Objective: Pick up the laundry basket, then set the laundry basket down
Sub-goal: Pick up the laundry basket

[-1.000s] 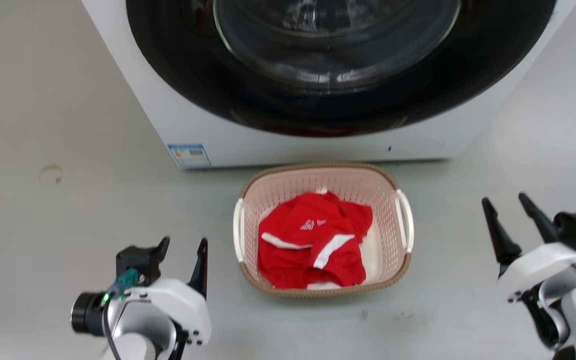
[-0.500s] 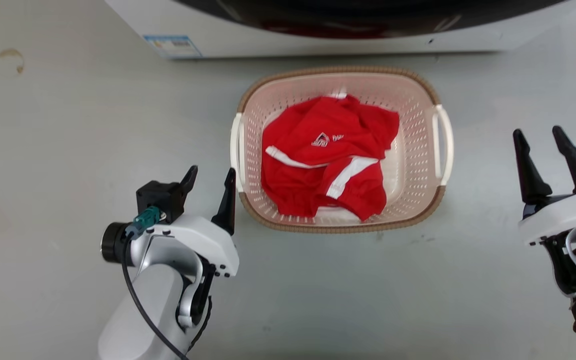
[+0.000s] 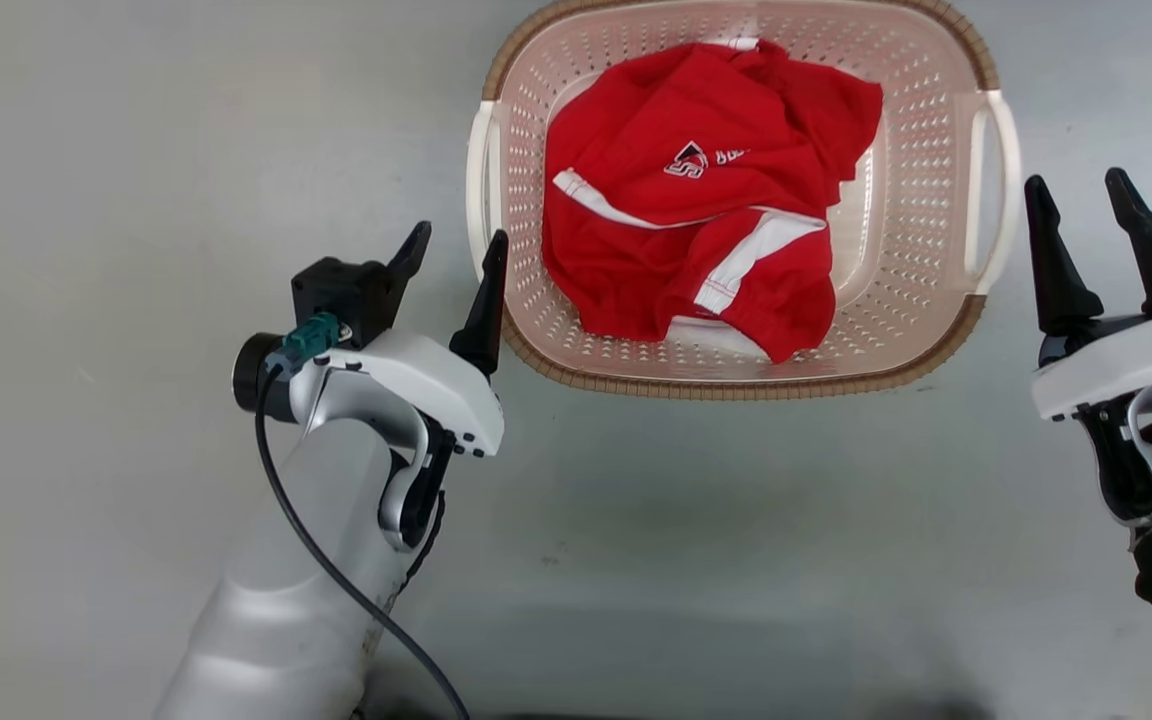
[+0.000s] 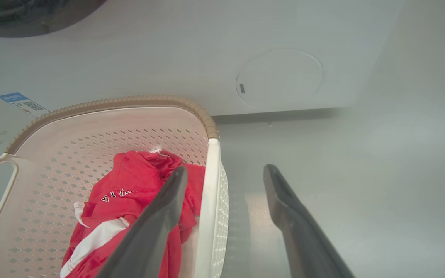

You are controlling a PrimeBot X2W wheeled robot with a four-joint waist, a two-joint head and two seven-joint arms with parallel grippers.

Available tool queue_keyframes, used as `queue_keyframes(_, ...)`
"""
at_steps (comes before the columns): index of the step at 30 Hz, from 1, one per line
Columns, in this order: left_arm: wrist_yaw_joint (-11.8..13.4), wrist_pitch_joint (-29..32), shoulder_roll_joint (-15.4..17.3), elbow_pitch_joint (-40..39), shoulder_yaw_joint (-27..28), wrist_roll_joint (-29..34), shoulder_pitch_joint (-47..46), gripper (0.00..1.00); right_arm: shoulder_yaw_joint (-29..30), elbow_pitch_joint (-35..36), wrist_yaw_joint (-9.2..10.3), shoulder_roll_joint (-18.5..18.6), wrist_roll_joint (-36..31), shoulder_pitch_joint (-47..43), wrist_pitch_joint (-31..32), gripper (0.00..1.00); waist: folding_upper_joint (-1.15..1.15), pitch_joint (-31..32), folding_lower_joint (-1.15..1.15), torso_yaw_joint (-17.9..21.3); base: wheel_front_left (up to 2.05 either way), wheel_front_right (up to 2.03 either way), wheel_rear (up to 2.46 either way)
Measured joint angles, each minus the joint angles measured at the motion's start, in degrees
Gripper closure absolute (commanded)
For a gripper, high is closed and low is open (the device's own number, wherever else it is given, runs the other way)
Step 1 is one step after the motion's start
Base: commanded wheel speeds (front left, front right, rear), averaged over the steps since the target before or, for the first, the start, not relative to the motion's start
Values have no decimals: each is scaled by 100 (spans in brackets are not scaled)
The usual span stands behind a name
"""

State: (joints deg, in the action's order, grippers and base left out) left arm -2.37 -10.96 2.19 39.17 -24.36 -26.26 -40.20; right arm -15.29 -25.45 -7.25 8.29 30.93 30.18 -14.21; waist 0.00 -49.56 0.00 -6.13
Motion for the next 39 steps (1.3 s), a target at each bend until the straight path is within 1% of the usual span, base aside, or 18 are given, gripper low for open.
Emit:
queue_keyframes(4,-100,-101,-43,492,-111,-7,-341,0,-59,-86,0,-55,25,165,-1,0,0,-172,0,-14,0,0,0)
queue_keyframes(13,-345,-226,-67,1501,-408,-55,-1161,0,-255,-592,0,-193,219,703,-2,0,0,-379,0,48,0,0,0)
queue_keyframes(22,-447,-313,-82,2349,-533,-154,-1881,0,-480,-1085,0,-331,676,1212,-5,0,0,-598,0,134,0,0,0)
queue_keyframes(29,-454,-326,-85,2641,-632,-321,-2039,0,-649,-1248,0,-382,947,1402,-12,0,0,-683,0,172,0,0,0)
queue_keyframes(39,-480,-345,-87,2665,-867,-569,-2140,0,-764,-1261,0,-393,1118,1435,-19,0,0,-747,0,137,0,0,0)
